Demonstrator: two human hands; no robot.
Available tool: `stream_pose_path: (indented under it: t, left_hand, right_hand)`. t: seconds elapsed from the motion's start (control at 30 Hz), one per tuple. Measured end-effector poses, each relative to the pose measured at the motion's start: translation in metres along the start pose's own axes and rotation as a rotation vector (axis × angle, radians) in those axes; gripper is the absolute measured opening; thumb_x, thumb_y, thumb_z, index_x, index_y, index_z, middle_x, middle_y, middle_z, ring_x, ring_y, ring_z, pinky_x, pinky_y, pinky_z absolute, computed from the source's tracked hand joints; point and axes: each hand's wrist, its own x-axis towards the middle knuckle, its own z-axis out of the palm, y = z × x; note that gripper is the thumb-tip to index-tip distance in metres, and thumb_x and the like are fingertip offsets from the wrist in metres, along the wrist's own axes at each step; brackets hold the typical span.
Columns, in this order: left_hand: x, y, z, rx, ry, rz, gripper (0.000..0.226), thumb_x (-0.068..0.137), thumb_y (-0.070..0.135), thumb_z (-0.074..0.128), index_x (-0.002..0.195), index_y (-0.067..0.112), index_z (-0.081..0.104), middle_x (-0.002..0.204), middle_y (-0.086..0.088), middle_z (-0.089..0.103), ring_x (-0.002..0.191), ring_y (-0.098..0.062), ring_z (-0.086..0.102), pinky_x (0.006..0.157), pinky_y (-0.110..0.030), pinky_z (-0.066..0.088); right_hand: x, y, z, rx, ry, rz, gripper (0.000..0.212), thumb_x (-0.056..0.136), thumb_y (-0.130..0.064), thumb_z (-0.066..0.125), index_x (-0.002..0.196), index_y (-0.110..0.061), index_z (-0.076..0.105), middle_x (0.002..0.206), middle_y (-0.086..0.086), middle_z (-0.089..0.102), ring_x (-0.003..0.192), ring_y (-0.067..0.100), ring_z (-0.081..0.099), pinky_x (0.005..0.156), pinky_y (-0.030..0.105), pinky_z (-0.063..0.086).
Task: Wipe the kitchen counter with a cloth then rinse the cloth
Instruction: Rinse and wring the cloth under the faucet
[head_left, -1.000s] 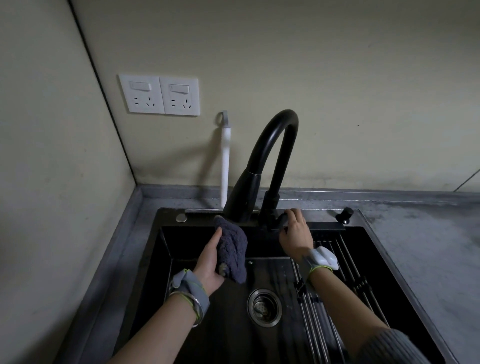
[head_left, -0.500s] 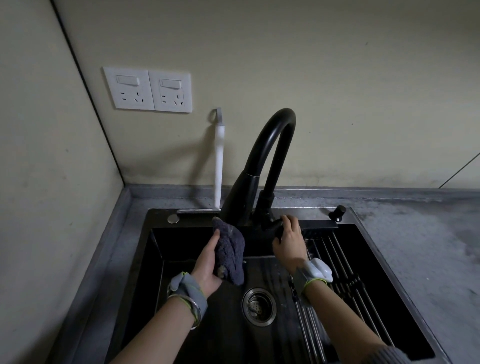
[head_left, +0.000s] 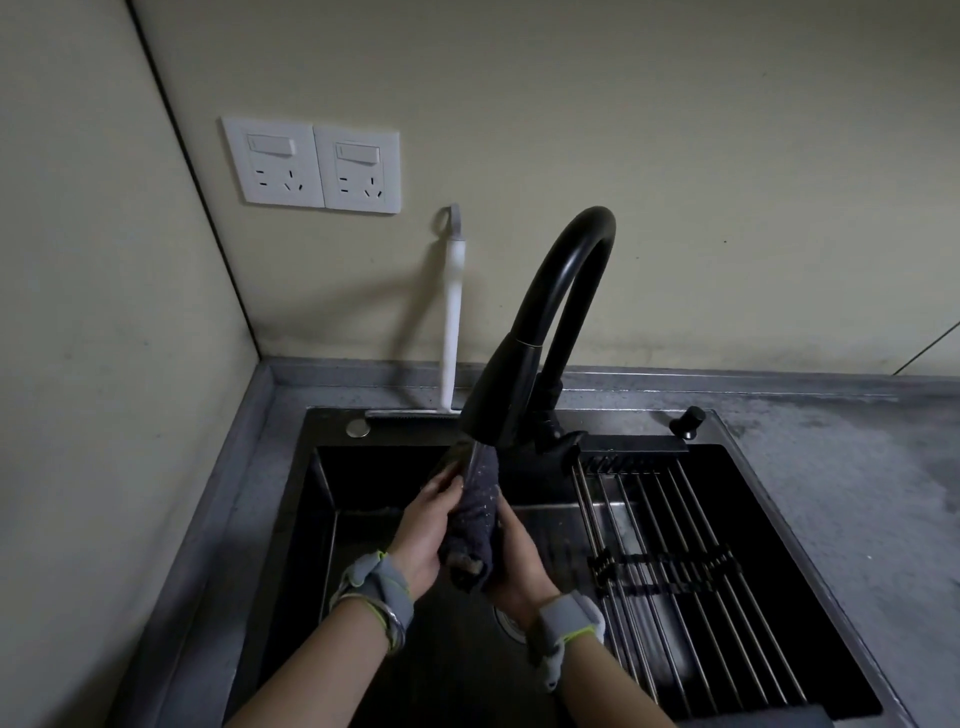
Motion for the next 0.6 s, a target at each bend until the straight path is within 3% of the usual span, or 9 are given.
stream_pose_path:
  t: [0.07,0.17,0.2,0.27,0.33,0.47,0.53,0.6]
  left_hand:
    - [0.0,0.0,-0.007,0.127,0.063,0.091,0.041,0.095,0.015,0.054,0.135,0.019,0.05,0.123,-0.011,0.06,0.099,-0.02,0.061,0.084,-0.032,0.049]
    - [0.003,0.005,-0.019,0.189,0.21,0.129,0.056,0.088,0.014,0.065,0.14,0.018,0.043,0.134,-0.013,0.051,0.117,-0.028,0.054,0.101,-0.042,0.045]
    - [0.003,0.007,-0.024,0.15,0.234,0.097,0.058,0.087,0.013,0.067,0.14,0.013,0.042,0.134,-0.016,0.051,0.116,-0.03,0.055,0.1,-0.044,0.046]
    - [0.002,0.014,-0.028,0.068,0.172,-0.058,0.045,0.087,0.014,0.067,0.127,0.0,0.052,0.126,-0.021,0.058,0.1,-0.03,0.061,0.082,-0.041,0.052]
    - [-0.003,0.019,-0.028,0.057,0.044,-0.239,0.029,0.091,0.022,0.061,0.109,-0.001,0.061,0.119,-0.021,0.062,0.094,-0.028,0.062,0.069,-0.036,0.05]
    - [0.0,0.007,-0.035,0.132,0.114,-0.347,0.027,0.096,0.034,0.051,0.091,0.009,0.06,0.118,-0.016,0.06,0.088,-0.026,0.057,0.083,-0.037,0.04]
    - [-0.001,-0.004,-0.036,0.116,0.133,-0.393,0.034,0.095,0.04,0.048,0.103,0.01,0.061,0.12,-0.016,0.059,0.09,-0.028,0.055,0.09,-0.038,0.037]
    - [0.0,-0.013,-0.031,0.06,0.083,-0.463,0.047,0.094,0.05,0.044,0.117,0.011,0.056,0.121,-0.019,0.056,0.11,-0.037,0.051,0.101,-0.05,0.031]
  right_hand:
    - [0.004,0.001,-0.005,-0.034,0.06,-0.015,0.05,0.094,-0.034,0.05,0.13,0.001,0.051,0.13,0.025,0.054,0.123,0.038,0.05,0.109,0.048,0.034]
    - [0.007,-0.006,-0.017,-0.092,0.178,-0.092,0.045,0.085,-0.024,0.065,0.119,0.003,0.058,0.111,0.021,0.066,0.104,0.035,0.063,0.097,0.046,0.047]
    - [0.008,-0.009,-0.022,-0.099,0.199,-0.111,0.042,0.084,-0.022,0.067,0.117,0.002,0.059,0.108,0.02,0.068,0.101,0.034,0.064,0.094,0.045,0.049]
    - [0.008,-0.014,-0.031,-0.083,0.21,-0.131,0.038,0.084,-0.02,0.067,0.116,-0.001,0.06,0.109,0.02,0.067,0.101,0.033,0.064,0.09,0.045,0.051]
    - [0.008,-0.02,-0.034,-0.103,0.218,-0.161,0.03,0.085,-0.019,0.066,0.111,-0.005,0.059,0.11,0.019,0.066,0.099,0.031,0.063,0.084,0.042,0.052]
    - [0.008,-0.03,-0.028,-0.157,0.27,-0.313,0.017,0.087,-0.009,0.062,0.099,-0.014,0.051,0.1,0.013,0.059,0.082,0.021,0.06,0.068,0.033,0.054]
    - [0.006,-0.034,-0.018,-0.165,0.235,-0.394,0.032,0.087,-0.003,0.059,0.113,-0.019,0.048,0.098,0.005,0.059,0.08,0.014,0.059,0.058,0.023,0.054]
    - [0.002,-0.034,-0.005,-0.172,0.16,-0.438,0.048,0.088,0.002,0.056,0.125,-0.026,0.044,0.1,-0.003,0.059,0.082,0.009,0.061,0.056,0.016,0.052]
